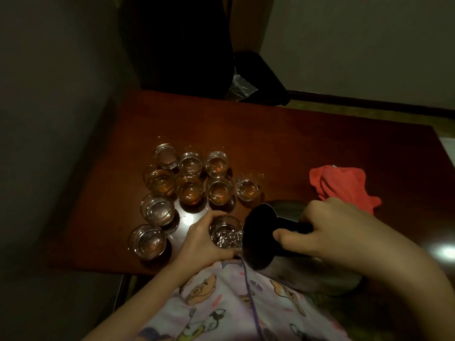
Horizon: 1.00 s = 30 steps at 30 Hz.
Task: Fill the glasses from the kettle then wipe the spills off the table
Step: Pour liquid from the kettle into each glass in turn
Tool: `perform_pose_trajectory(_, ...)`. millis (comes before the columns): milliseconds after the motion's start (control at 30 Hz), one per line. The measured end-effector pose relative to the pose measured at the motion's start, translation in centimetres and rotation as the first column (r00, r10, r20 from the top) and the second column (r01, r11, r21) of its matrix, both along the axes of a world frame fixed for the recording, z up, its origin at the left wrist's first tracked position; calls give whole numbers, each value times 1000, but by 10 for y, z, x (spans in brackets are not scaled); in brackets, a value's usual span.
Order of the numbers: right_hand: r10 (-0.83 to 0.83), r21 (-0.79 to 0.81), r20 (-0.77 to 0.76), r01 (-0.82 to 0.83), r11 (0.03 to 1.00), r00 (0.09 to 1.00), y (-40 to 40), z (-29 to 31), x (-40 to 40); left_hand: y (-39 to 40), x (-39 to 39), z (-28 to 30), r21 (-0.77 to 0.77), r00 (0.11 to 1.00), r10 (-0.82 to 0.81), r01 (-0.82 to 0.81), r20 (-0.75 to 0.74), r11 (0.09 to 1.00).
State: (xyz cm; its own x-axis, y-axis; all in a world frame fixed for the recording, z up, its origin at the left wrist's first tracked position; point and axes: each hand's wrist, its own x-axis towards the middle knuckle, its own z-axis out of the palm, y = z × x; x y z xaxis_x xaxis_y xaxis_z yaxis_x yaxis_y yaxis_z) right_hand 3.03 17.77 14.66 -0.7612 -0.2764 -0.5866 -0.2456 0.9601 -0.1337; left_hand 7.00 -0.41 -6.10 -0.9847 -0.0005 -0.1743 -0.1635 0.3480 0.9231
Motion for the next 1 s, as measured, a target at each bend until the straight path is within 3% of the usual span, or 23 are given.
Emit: perform_pose_trajectory(1000, 15, 2, 2, -15, 1000, 1000, -1, -4, 1, -1, 1, -4, -18, 1000, 20, -19, 18, 1000)
